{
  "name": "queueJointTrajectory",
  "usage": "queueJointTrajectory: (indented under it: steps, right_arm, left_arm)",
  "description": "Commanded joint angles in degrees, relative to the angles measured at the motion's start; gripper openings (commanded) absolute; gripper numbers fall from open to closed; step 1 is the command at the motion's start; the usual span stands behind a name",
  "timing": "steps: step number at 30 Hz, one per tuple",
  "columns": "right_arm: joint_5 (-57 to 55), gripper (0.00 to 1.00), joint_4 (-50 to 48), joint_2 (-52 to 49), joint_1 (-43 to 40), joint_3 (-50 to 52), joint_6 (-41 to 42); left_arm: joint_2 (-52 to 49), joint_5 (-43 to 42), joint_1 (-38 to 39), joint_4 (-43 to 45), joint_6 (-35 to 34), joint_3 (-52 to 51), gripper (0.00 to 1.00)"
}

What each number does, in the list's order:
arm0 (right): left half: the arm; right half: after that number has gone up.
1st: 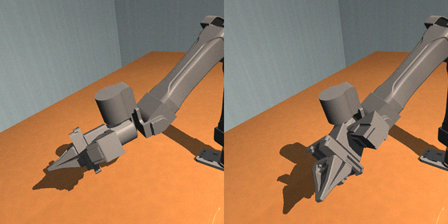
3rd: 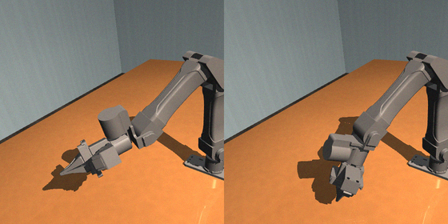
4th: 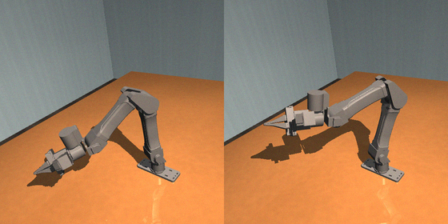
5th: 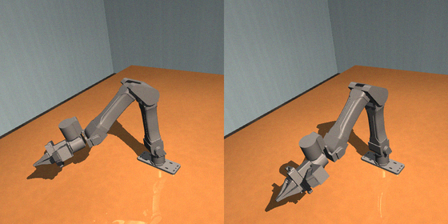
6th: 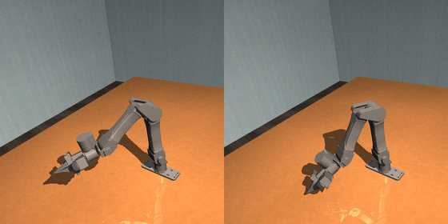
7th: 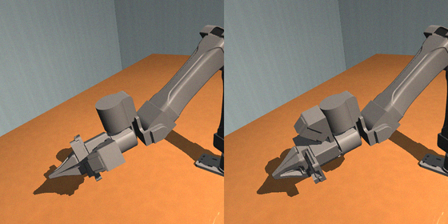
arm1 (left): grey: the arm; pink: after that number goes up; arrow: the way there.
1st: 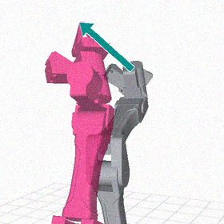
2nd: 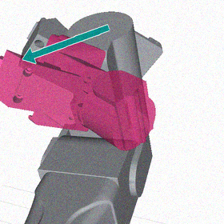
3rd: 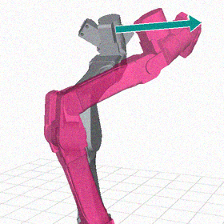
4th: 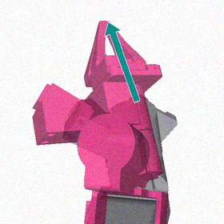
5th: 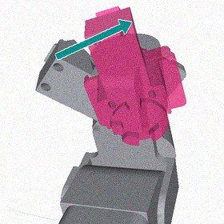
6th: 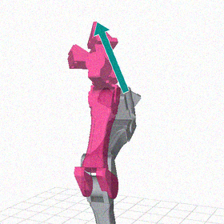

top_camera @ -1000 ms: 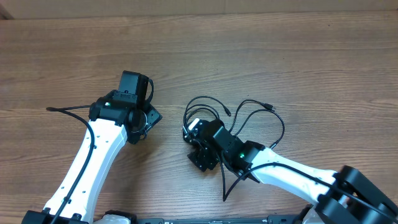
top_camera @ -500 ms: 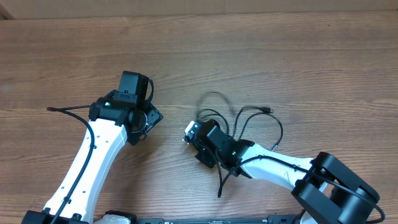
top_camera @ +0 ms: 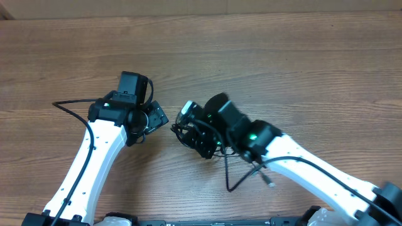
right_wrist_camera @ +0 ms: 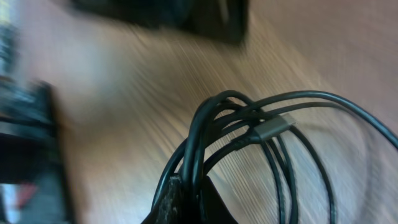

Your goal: Untangle cables

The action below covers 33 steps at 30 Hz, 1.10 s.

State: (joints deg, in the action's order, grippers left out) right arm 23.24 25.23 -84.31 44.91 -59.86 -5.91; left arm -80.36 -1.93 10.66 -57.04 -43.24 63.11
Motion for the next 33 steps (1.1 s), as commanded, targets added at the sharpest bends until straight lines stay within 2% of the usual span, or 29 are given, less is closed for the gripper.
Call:
queueJointTrajectory:
  steps: [1, 4, 9, 11, 12, 14, 16, 20, 23, 26, 31, 33]
  right_arm:
    - [16.17, 0.04, -0.92, 3.21, -4.26, -1.2, 0.33]
    - [20.24, 0.04, -1.05, 3.19, -7.13, -1.18, 0.35]
    - [21.88, 0.04, -1.07, 3.19, -9.64, -1.18, 0.33]
    - [21.86, 0.04, -1.05, 3.19, -9.7, -1.18, 0.31]
    - [21.86, 0.04, -1.07, 3.19, -9.68, -1.18, 0.31]
    - [21.88, 0.04, -1.05, 3.19, -9.68, -1.18, 0.35]
    - [21.86, 0.04, -0.81, 3.19, -9.7, -1.18, 1.64]
    - [22.18, 0.04, -0.44, 3.19, -10.03, -1.18, 5.88]
    - [25.99, 0.04, -0.42, 3.19, -11.45, -1.18, 5.95]
    - [31.67, 0.04, -0.31, 3.19, -14.03, -1.18, 5.97]
    - [37.68, 0.04, 0.0, 3.15, -17.73, -1.18, 5.99]
    - [39.15, 0.04, 0.02, 3.15, -18.51, -1.18, 6.1]
  left_arm:
    - [1.03, -8.61, -3.08, 0.81, 7.1, 1.01, 0.83]
    - [1.03, -15.89, -4.96, 1.77, 12.61, 1.01, 0.81]
    - [1.03, -26.25, -8.81, 1.53, 13.97, 1.01, 0.82]
    - [1.03, -30.25, -10.29, 2.21, 17.51, 1.01, 0.82]
    - [1.03, -33.33, -10.86, 3.19, 22.99, 1.01, 0.81]
    - [1.05, -39.85, -11.17, 4.0, 39.71, 1.01, 0.77]
    - [1.05, -43.21, -10.97, 2.93, 54.47, 1.01, 0.77]
    - [1.05, -44.09, -10.91, -0.76, 71.65, 1.01, 0.77]
    - [1.05, -45.62, -10.93, -4.13, 79.93, 1.01, 0.75]
    - [1.05, -47.28, -10.97, -6.95, 84.41, 1.01, 0.74]
    - [1.05, -55.63, -10.99, -10.58, 93.33, 1.01, 0.74]
    - [1.05, -58.77, -11.02, -10.62, 94.86, 1.01, 0.74]
